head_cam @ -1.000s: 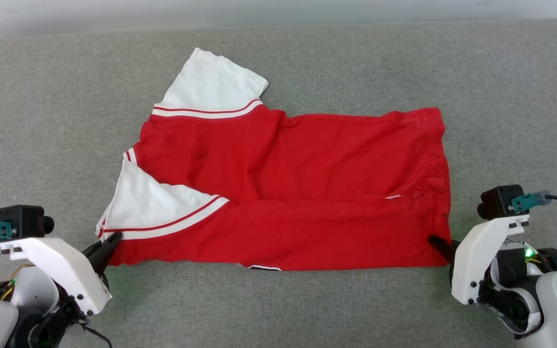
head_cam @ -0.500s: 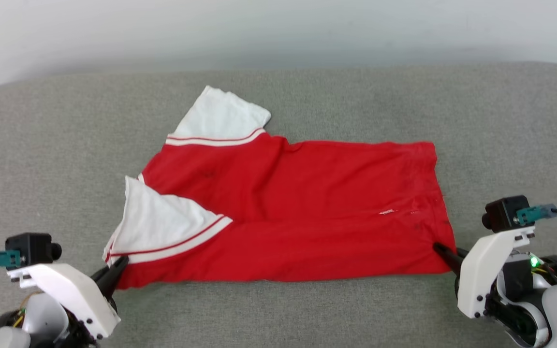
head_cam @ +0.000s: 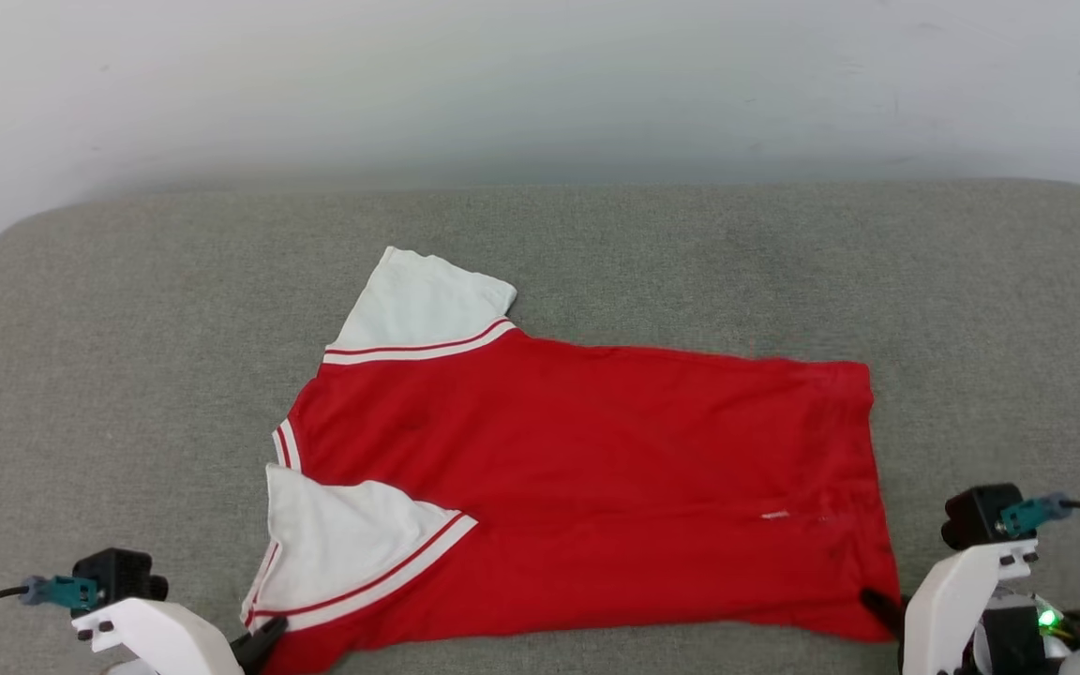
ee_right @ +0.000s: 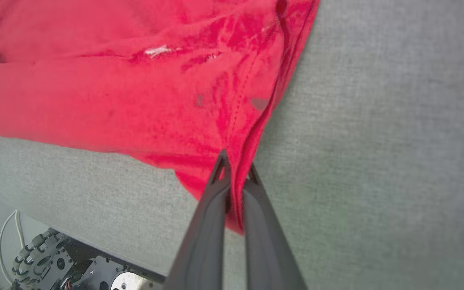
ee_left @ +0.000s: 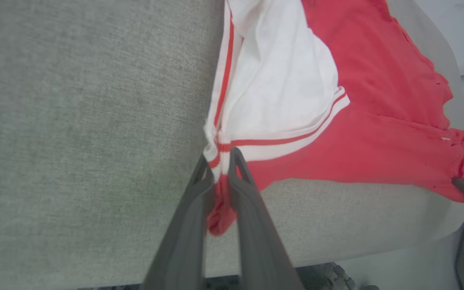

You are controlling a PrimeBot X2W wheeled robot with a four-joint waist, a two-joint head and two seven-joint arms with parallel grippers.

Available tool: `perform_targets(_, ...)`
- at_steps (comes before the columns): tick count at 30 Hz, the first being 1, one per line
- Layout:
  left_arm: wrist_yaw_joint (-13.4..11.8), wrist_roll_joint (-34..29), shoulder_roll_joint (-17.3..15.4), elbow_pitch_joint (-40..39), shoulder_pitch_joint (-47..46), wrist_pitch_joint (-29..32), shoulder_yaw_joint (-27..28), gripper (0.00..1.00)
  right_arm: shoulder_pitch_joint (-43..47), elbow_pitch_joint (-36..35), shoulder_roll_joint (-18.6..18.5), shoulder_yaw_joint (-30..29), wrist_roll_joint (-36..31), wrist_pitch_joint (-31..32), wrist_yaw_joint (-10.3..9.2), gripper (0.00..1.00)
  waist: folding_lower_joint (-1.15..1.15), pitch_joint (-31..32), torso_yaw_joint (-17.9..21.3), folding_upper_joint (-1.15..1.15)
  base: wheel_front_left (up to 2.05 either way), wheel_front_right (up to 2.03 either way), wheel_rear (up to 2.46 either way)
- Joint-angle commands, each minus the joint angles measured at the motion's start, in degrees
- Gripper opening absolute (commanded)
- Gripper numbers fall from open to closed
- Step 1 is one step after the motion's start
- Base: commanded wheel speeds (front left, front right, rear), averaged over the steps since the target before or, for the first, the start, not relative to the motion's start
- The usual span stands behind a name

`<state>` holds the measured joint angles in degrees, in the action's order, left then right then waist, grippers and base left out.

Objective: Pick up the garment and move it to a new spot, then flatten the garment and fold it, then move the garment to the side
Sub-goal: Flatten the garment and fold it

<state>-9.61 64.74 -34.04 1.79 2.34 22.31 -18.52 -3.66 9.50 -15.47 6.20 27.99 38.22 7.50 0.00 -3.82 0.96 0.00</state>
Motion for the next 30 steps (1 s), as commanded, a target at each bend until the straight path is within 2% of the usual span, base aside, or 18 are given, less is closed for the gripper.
perform_targets(1, 0.48, 0.47, 0.51, 0.88, 0.58, 0.09, -0.32, 0.00, 1.23, 0.79, 0.27, -0.15, -0.37, -0.10, -0.02, 0.00, 0.00, -0.15, -0.10, 0.00, 0.00, 0.00, 0.00)
perform_targets(2, 0.77, 0.40, 0.66, 1.58, 0.37, -0.05, -0.45, 0.00, 1.60, 1.16, 0.56, 0.06, -0.17, -0.43, -0.02, 0.00, 0.00, -0.34, -0.11, 0.00, 0.00, 0.00, 0.00)
perform_targets(3, 1.08, 0.35, 1.00, 2.36, -0.16, -0.50, -0.38, 0.07, 1.88, 1.42, 0.79, 0.29, -0.08, -0.94, -0.02, 0.28, 0.00, -0.59, -0.13, 0.00, 0.00, 0.00, 0.00)
perform_targets(4, 1.51, 0.33, 1.40, 2.93, -0.80, -1.10, -0.19, 0.60, 2.24, 1.75, 0.90, 0.50, -0.02, -1.48, -0.02, 1.00, 0.00, -0.82, -0.16, 0.00, 0.00, 0.00, 0.00)
perform_targets(5, 1.45, -0.06, 1.56, 3.61, -1.32, -1.93, 0.12, 1.00, 2.54, 1.89, 1.00, 0.68, 0.06, -2.19, -0.02, 1.00, 0.00, -0.98, -0.14, 0.00, 0.00, 0.00, 0.00)
perform_targets(11, 2.47, -2.80, 1.80, 5.42, -3.65, -7.45, 1.39, 1.00, 0.95, -0.01, 0.68, 0.32, -0.88, -11.88, -0.02, 1.00, 0.00, -1.47, 0.79, 0.00, 0.00, 0.00, 0.00)
perform_targets(16, 1.93, -7.02, 1.95, 4.19, -5.96, -14.84, 3.04, 1.00, -0.51, -3.17, 2.13, -2.03, -3.07, -22.42, -0.02, 1.00, 0.00, -0.94, 1.92, 0.00, 0.00, 0.00, 0.00)
perform_targets(21, 0.10, -11.98, 1.54, 2.33, -8.91, -21.35, 4.47, 1.00, -2.02, -7.01, 4.19, -4.16, -6.66, -30.15, -0.02, 1.00, 0.00, -1.39, 3.71, 0.00, 0.00, 0.00, 0.00)
perform_targets(24, -0.66, -14.58, 1.31, 1.35, -11.65, -23.48, 4.34, 1.00, -3.14, -9.40, 5.52, -4.27, -6.97, -32.29, -0.02, 1.00, 0.00, -2.91, 4.79, 0.00, 0.00, 0.00, 0.00)
perform_targets(30, -1.25, -18.30, 0.45, -0.28, -19.98, -23.31, 3.33, 1.00, -6.55, -13.95, 7.31, -4.08, -9.24, -33.96, -0.02, 1.00, 0.00, -8.66, 7.72, 0.00, 0.00, 0.00, 0.00)
